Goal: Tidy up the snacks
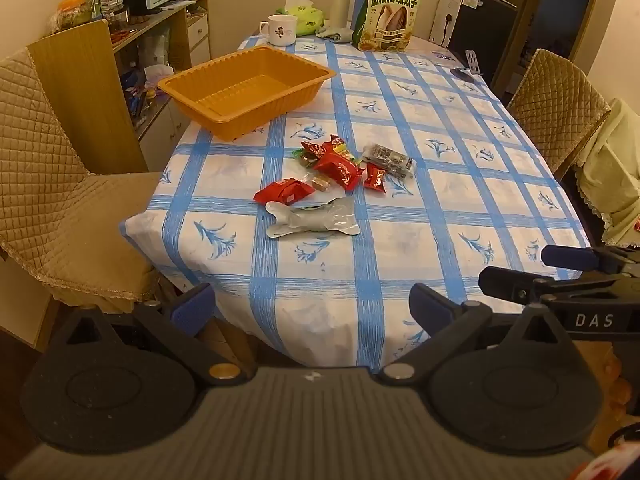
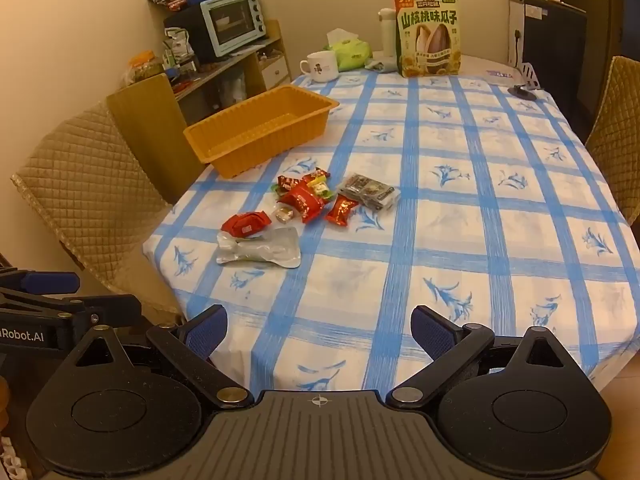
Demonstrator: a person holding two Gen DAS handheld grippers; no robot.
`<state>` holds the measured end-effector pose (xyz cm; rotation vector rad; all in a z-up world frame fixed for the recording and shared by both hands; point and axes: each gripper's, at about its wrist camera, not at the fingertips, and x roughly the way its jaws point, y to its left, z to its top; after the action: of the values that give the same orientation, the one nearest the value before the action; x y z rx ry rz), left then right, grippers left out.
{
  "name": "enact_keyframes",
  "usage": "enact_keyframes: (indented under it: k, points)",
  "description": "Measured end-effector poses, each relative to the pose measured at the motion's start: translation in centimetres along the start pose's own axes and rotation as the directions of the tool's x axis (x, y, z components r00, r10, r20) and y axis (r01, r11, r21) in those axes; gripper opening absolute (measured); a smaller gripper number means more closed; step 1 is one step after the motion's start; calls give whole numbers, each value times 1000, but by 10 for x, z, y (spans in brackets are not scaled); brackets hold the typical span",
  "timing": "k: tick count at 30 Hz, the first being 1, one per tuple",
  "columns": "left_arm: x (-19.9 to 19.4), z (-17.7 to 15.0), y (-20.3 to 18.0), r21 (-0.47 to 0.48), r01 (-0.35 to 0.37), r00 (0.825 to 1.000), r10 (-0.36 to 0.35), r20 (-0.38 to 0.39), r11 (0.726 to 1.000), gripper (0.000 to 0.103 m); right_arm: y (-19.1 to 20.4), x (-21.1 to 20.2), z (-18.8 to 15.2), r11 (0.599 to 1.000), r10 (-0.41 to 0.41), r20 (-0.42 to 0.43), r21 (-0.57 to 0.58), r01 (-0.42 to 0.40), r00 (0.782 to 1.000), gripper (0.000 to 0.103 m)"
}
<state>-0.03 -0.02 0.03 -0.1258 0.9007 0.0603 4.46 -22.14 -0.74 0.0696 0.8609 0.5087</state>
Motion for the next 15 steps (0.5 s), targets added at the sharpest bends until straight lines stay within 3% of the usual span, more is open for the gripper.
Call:
enact_keyframes:
  k: [15]
  points:
    - [-4, 0, -8, 4, 5, 1000, -5, 7, 1000, 103, -1, -5, 0, 1000, -2, 5, 4, 2, 1000, 98]
